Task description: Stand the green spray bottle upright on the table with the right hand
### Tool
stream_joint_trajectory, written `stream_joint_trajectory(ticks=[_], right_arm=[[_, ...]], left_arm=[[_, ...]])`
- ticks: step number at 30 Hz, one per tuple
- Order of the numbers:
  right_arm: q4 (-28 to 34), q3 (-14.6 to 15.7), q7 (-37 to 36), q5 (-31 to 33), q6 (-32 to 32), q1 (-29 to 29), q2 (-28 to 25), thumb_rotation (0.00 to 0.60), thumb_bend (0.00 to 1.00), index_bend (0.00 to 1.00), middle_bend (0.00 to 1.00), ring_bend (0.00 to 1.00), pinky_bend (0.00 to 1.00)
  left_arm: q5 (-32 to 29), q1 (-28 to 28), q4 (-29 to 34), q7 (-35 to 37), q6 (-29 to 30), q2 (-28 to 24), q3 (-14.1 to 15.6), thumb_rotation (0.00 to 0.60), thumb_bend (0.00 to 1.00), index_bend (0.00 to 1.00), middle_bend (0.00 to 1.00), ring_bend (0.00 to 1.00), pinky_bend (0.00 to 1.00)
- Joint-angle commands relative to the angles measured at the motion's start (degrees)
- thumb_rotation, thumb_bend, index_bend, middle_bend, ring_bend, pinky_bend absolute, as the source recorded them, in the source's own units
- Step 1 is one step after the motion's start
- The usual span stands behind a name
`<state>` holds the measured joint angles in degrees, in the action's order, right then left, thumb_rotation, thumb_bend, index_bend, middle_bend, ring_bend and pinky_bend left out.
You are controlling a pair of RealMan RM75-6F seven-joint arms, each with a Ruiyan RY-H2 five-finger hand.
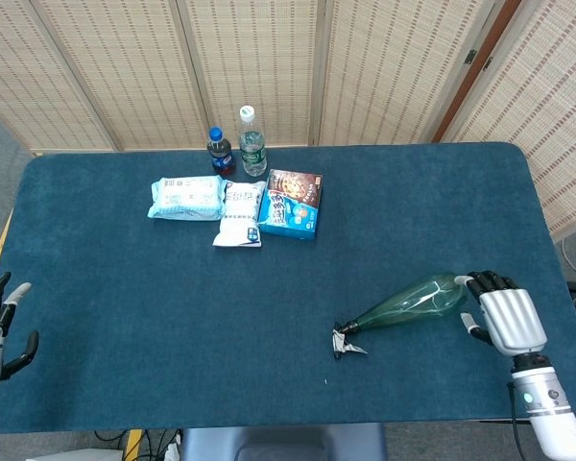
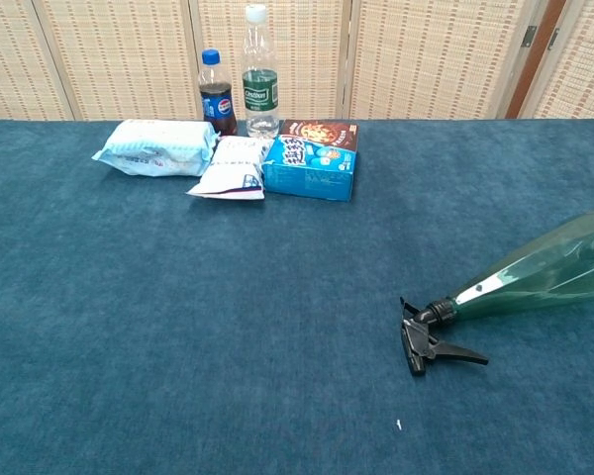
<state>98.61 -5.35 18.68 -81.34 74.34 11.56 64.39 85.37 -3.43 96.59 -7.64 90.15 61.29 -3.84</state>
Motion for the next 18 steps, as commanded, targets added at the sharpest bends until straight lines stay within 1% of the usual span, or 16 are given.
stream_joint_trajectory(ticks=[1,4,8,13,18], right_arm=[[1.0,0.3,3.5,1.5,-3.1,1.9,0.2,0.6,0.25,0.3,0.31,0.23,0.31],[2.5,0.6,8.4,3.2,-5.8,3.5,0.1,0.6,0.25,0.29,0.3,0.23,0.31],[5.6,0.9,15.7,5.6,-8.7,5.8,0.2,0.6,0.24,0.28,0.29,0.22,0.31],[9.5,1.0,23.1,8.1,-10.4,8.3,0.4,0.6,0.24,0.27,0.29,0.22,0.3],[12.8,1.0,30.1,11.8,-11.5,10.7,0.7,0.6,0.23,0.27,0.29,0.22,0.3]], left_arm=[[-0.5,0.0,1.5,-1.5,0.1,-1.6,-0.5,0.6,0.43,0.13,0.01,0.0,0.0],[-0.6,-0.1,3.1,-2.5,0.4,-2.6,-1.0,0.6,0.43,0.13,0.01,0.0,0.0],[-0.6,-0.3,3.7,-2.8,0.5,-2.8,-1.3,0.6,0.43,0.13,0.01,0.0,0.0],[-1.1,0.0,2.6,-2.8,0.8,-2.9,-1.4,0.6,0.45,0.13,0.01,0.0,0.0],[-2.8,0.7,1.0,-0.7,0.9,-3.8,-1.8,0.6,0.46,0.13,0.01,0.0,0.0]])
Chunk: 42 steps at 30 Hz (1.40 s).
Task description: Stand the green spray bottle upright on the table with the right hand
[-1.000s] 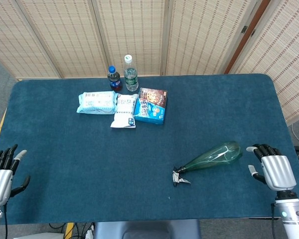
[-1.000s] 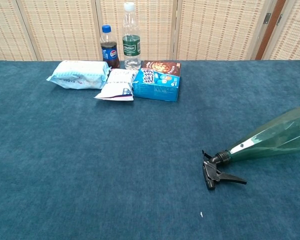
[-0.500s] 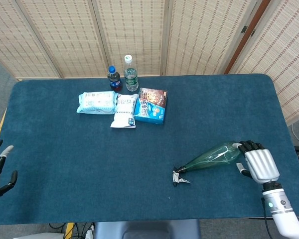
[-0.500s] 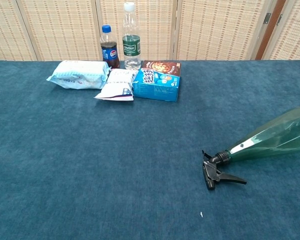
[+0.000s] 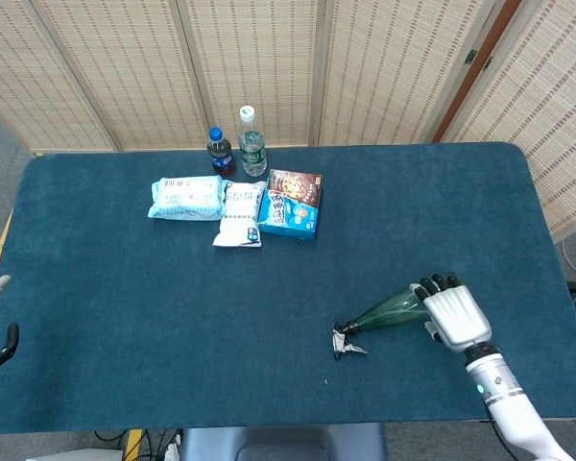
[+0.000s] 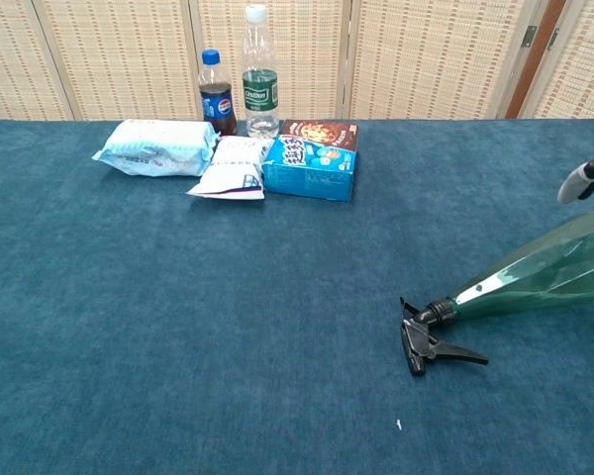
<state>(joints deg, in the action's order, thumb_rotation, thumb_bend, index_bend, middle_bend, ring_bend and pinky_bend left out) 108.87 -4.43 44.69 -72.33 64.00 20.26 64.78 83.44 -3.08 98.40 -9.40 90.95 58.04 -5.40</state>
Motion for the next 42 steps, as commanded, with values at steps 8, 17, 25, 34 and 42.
stream_joint_trajectory(ticks=[8,17,25,34,42], right_arm=[[5.4,1.2,13.2,9.2,-2.6,6.3,2.2,0.6,0.23,0.26,0.29,0.22,0.3],[7.6,2.3,21.1,17.9,-2.9,11.5,5.1,0.6,0.23,0.26,0.29,0.22,0.3],[8.1,3.3,25.3,23.0,-1.4,15.9,7.5,0.6,0.23,0.26,0.29,0.21,0.3],[6.8,5.5,25.0,25.8,-0.1,18.2,9.3,0.6,0.23,0.25,0.29,0.22,0.3],[5.2,6.3,23.8,29.3,-0.3,20.4,11.0,0.6,0.23,0.25,0.29,0.21,0.3]], left_arm=[[-2.7,1.4,-2.2,4.0,1.1,-2.1,-1.3,0.6,0.47,0.13,0.01,0.0,0.0],[-6.1,3.1,-0.2,2.9,2.9,-3.7,-2.3,0.6,0.47,0.13,0.01,0.0,0.0],[-5.3,3.3,-0.4,2.8,3.0,-3.9,-2.0,0.6,0.46,0.13,0.01,0.0,0.0],[-2.3,2.7,-1.0,4.9,2.2,-2.9,-1.2,0.6,0.46,0.13,0.01,0.0,0.0],[-1.4,2.5,-1.8,6.3,2.0,-2.4,-1.0,0.6,0.46,0.13,0.01,0.0,0.0]])
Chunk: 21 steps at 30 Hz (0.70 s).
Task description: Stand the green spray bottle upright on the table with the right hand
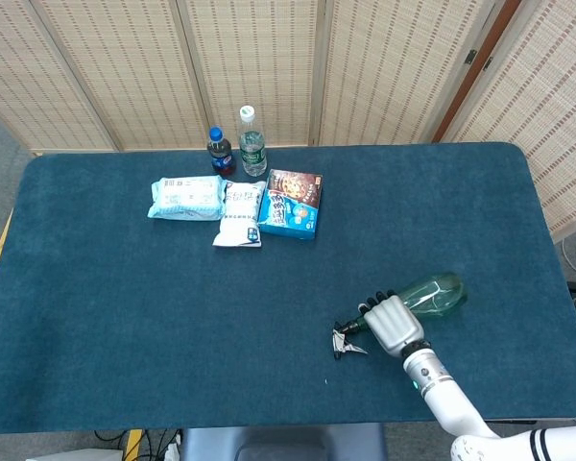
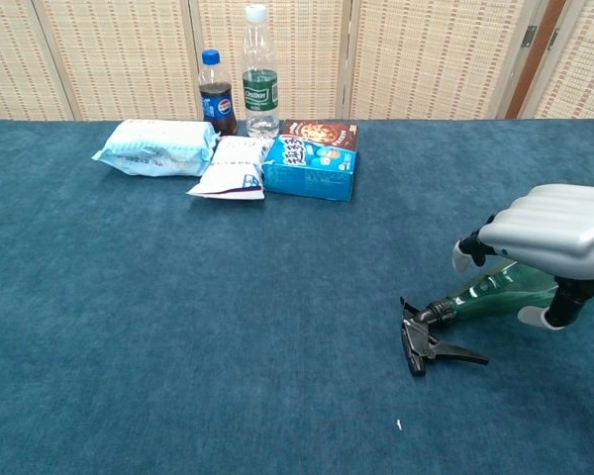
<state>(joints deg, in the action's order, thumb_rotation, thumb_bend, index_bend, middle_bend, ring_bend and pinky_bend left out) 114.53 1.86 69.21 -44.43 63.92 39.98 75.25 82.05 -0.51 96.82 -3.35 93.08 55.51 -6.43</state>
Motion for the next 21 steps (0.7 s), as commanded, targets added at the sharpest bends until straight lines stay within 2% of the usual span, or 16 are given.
stream_joint_trajectory(ticks=[1,21], right_arm=[[-0.6,0.0,-0.7,2.1,-0.4,1.0,0.7,0.6,0.23,0.25,0.29,0.21,0.3],[-4.9,1.7,-1.8,10.2,-2.2,8.1,3.2,0.6,0.23,0.25,0.29,0.21,0.3]], left_arm=[[0.0,-0.1,-0.4,0.7,-0.3,0.1,0.0,0.6,0.46,0.13,0.01,0.0,0.0],[-1.5,-0.7,-7.1,6.8,-2.4,2.6,-0.5,0.6,0.46,0.13,0.01,0.0,0.0]])
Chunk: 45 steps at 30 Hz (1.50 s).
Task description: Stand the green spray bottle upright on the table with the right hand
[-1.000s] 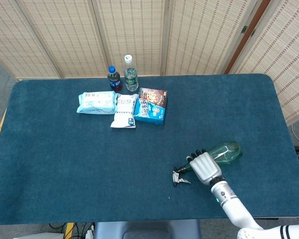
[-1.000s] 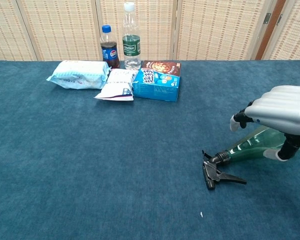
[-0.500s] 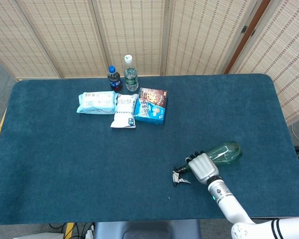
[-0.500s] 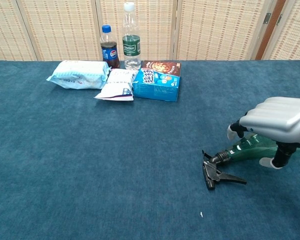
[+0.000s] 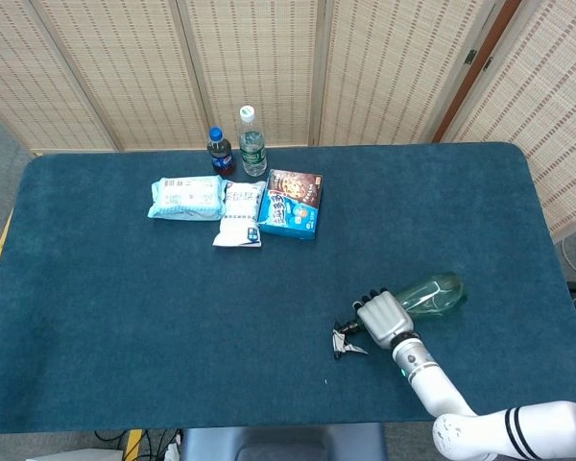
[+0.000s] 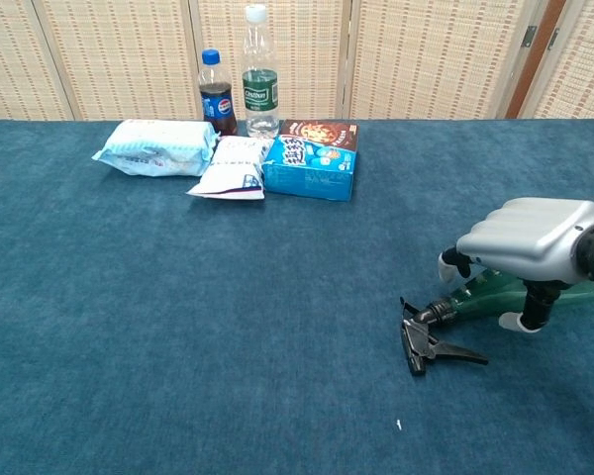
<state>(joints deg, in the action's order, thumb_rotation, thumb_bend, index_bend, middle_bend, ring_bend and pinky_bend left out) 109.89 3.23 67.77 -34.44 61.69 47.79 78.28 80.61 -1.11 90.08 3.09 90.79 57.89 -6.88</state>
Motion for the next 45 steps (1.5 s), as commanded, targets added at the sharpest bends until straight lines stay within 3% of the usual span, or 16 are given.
stream_joint_trajectory(ticks=[1,19,26,36,45], right_arm=[[-0.5,0.5,-0.5,0.4,0.0,0.3,0.2,0.6,0.23,0.25,0.29,0.21,0.3],[-4.1,3.3,-3.9,0.8,-0.2,1.8,1.6,0.6,0.28,0.25,0.29,0.21,0.3],[-4.9,4.0,-4.1,0.7,0.0,2.4,2.2,0.6,0.31,0.25,0.33,0.22,0.37],[-5.1,4.8,-4.9,-0.3,1.1,2.4,2.6,0.6,0.32,0.34,0.43,0.33,0.49],[-4.8,5.6,-7.1,-3.9,2.2,1.1,2.0,0.6,0.32,0.38,0.47,0.38,0.51]], left_arm=[[0.0,-0.1,-0.6,0.5,-0.2,0.4,0.0,0.6,0.46,0.13,0.01,0.0,0.0],[1.1,-0.3,-3.6,1.4,-0.2,2.8,0.4,0.6,0.46,0.13,0.01,0.0,0.0],[0.8,-0.3,-4.7,2.1,-0.5,3.4,0.5,0.6,0.46,0.13,0.01,0.0,0.0],[0.8,-0.2,-5.3,2.5,-0.7,3.7,0.5,0.6,0.46,0.13,0.01,0.0,0.0],[0.6,-0.4,-4.8,1.7,-1.2,3.9,0.5,0.6,0.46,0.13,0.01,0.0,0.0]])
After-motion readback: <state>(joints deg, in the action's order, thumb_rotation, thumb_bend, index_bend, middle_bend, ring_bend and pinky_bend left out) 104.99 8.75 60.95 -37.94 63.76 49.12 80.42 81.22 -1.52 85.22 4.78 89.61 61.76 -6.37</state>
